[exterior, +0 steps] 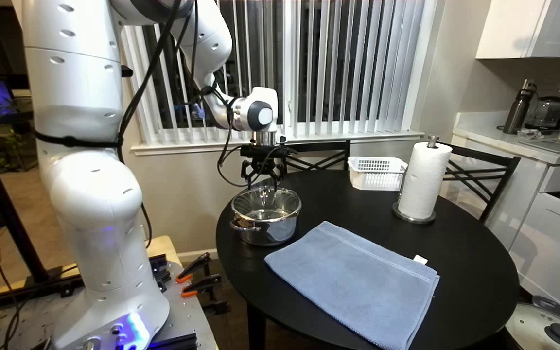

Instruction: Remove the glass lid from the silver pot and put it on the blue towel

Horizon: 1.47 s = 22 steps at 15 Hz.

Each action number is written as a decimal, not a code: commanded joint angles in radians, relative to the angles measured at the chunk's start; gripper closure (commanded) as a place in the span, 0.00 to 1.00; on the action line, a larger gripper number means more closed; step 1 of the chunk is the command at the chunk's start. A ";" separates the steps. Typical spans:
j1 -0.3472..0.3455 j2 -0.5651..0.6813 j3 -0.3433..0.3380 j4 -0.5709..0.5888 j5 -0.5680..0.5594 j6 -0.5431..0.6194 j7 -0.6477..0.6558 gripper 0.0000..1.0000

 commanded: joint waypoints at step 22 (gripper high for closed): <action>0.007 -0.180 -0.011 -0.161 -0.101 0.116 0.186 0.93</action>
